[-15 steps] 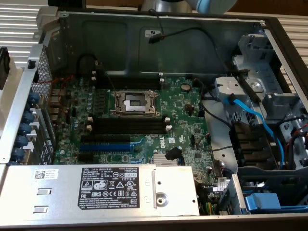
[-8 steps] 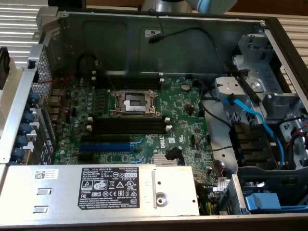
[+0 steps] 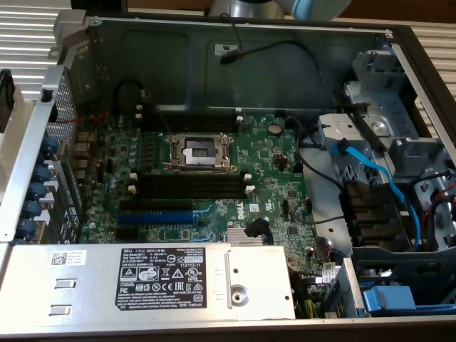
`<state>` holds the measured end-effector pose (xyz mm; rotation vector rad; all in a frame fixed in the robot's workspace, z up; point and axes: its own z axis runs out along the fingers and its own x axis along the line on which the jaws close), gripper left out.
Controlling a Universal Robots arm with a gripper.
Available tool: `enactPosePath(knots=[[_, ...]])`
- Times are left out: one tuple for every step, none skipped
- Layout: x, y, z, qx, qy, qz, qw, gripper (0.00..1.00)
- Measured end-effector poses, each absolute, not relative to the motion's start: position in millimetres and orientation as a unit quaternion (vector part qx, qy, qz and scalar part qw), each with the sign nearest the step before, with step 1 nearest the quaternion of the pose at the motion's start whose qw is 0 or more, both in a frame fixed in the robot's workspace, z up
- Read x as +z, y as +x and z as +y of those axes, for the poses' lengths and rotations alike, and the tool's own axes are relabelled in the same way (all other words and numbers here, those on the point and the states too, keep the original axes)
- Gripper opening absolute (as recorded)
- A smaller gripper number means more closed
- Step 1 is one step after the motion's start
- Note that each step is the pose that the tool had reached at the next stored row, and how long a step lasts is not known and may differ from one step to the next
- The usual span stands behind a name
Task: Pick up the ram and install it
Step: 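Pick up the ram and move it above insertion slot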
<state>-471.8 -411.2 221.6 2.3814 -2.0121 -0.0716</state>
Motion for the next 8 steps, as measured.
enactPosePath(knots=[[221.1,-471.8,-411.5,-0.023,0.764,-0.645,0.012,0.10],[221.1,-471.8,-411.5,-0.023,0.764,-0.645,0.012,0.10],[221.1,-471.8,-411.6,-0.023,0.764,-0.645,0.012,0.10],[221.1,-471.8,-411.6,-0.023,0.764,-0.645,0.012,0.10],[221.1,-471.8,-411.6,-0.023,0.764,-0.645,0.012,0.10],[221.1,-471.8,-411.6,-0.023,0.764,-0.645,0.012,0.10],[221.1,-471.8,-411.5,-0.023,0.764,-0.645,0.012,0.10],[221.0,-471.9,-411.5,-0.023,0.764,-0.645,0.012,0.10]])
